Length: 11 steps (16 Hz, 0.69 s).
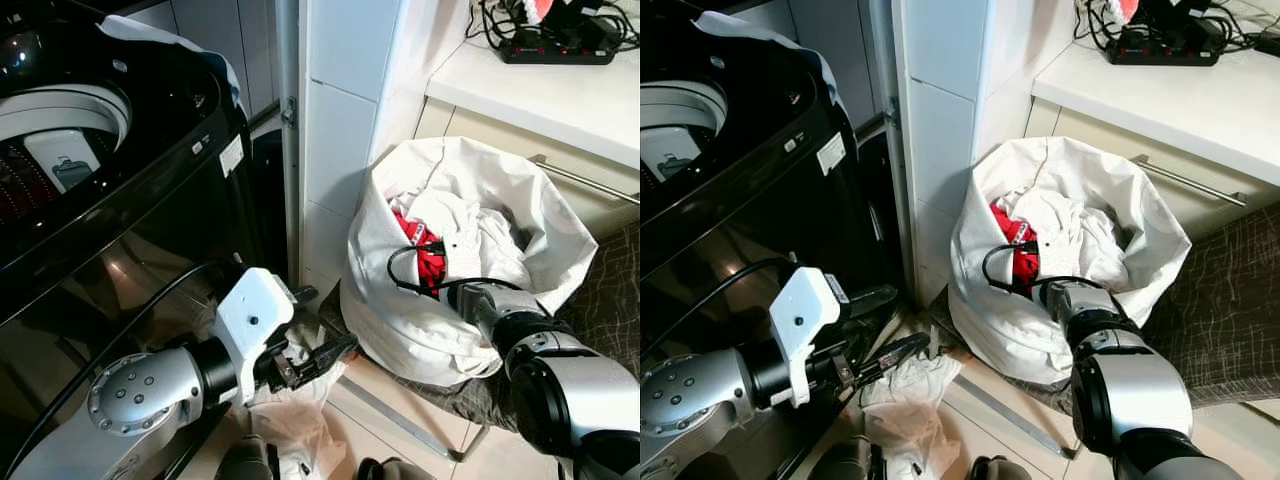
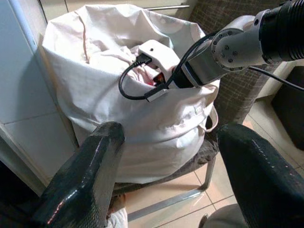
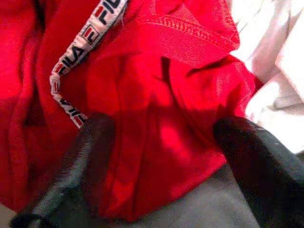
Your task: Clothes washing
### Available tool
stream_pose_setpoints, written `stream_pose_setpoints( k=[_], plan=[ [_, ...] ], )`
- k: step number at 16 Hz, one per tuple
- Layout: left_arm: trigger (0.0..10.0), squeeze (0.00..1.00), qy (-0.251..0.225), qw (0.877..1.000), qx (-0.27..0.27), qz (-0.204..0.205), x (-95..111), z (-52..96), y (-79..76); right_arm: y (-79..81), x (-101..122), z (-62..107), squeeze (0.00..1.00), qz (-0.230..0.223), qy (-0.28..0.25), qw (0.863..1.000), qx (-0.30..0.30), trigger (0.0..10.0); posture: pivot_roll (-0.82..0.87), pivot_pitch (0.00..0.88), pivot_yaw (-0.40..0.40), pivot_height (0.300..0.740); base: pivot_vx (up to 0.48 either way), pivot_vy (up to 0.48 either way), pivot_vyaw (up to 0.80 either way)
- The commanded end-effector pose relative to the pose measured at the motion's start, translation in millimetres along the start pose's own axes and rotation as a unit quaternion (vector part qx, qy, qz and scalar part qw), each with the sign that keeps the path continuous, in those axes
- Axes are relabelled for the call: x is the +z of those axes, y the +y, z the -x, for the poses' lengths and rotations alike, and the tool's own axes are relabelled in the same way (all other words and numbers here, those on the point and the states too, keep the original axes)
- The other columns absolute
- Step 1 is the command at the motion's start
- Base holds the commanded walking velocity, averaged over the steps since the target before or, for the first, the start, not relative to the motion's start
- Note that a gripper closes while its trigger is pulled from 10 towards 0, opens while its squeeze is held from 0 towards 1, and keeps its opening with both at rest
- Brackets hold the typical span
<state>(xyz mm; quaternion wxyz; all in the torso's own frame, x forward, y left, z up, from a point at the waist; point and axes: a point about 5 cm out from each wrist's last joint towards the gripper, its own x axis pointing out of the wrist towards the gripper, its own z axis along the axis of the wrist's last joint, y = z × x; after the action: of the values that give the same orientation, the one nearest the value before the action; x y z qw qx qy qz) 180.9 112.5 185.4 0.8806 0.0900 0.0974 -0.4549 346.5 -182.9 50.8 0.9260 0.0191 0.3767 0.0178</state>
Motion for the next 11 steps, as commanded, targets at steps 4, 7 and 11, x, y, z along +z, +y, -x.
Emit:
stream_pose_setpoints(
  k=[4,7,11],
  plan=[
    [10.0,0.00,-0.002,1.000,-0.010,-0.001,3.6,2.6,-5.5,-2.4,-9.6,-0.7,0.00,-0.022,0.018,1.000,-0.003,0.0,0.26,0.144,-0.021,0.740,0.000,0.000,0.00],
    [10.0,0.00,0.001,1.000,-0.013,-0.001,2.9,2.9,-6.5,-3.3,-8.7,-0.4,0.00,-0.030,0.017,0.999,-0.004,0.0,0.25,0.143,-0.018,0.740,0.000,0.000,0.00],
    [10.0,0.00,0.003,1.000,-0.016,0.000,3.2,2.9,-6.8,-2.9,-6.0,-0.1,0.00,-0.031,0.012,0.999,-0.001,0.0,0.25,0.141,-0.016,0.740,0.000,0.000,0.00]
  ],
)
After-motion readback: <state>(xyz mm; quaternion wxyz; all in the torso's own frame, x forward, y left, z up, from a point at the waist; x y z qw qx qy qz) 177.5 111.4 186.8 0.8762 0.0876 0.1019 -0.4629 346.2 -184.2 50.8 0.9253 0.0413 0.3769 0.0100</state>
